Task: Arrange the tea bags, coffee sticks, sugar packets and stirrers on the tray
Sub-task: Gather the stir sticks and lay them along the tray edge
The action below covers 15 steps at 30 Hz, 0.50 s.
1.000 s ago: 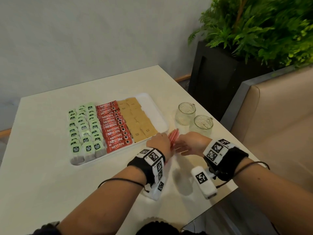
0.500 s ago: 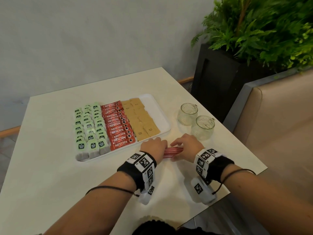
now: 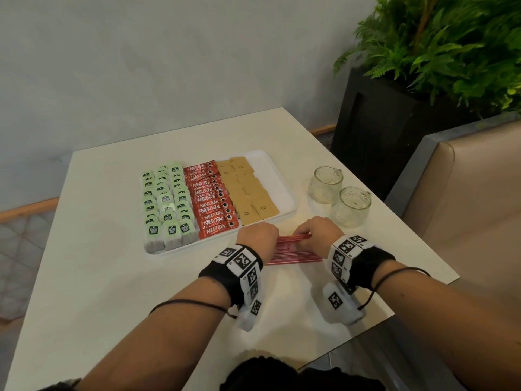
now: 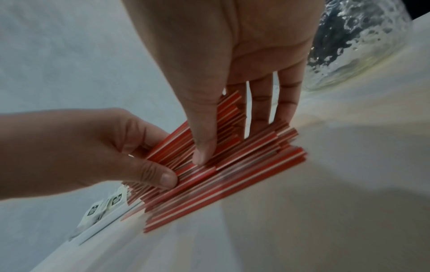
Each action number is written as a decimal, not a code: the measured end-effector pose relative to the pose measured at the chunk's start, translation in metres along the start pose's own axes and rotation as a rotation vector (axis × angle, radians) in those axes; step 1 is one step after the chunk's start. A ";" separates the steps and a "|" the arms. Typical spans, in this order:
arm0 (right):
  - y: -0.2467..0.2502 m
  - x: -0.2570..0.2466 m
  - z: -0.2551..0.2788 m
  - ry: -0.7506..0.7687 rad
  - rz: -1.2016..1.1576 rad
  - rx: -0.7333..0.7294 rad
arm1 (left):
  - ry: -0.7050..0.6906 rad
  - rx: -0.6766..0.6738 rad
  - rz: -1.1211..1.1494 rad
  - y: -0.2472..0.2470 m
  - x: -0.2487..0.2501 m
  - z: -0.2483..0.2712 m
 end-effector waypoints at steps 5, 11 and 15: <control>-0.003 -0.006 0.000 0.043 -0.038 -0.018 | 0.026 -0.004 -0.005 -0.001 -0.004 0.004; -0.005 -0.018 0.002 0.100 -0.083 -0.074 | -0.013 0.024 0.040 -0.006 -0.008 0.010; -0.003 -0.022 -0.001 0.139 -0.049 -0.044 | -0.037 -0.005 0.129 -0.010 -0.012 0.010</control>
Point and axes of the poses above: each hand's wrist, its own z-axis away from the middle knuckle, its own y-axis out of the back of the hand, x = y × z, the point moved 5 cm from there along -z, towards the middle knuckle, and after that the axes turned 11 degrees about -x, right-handed, at the moved point
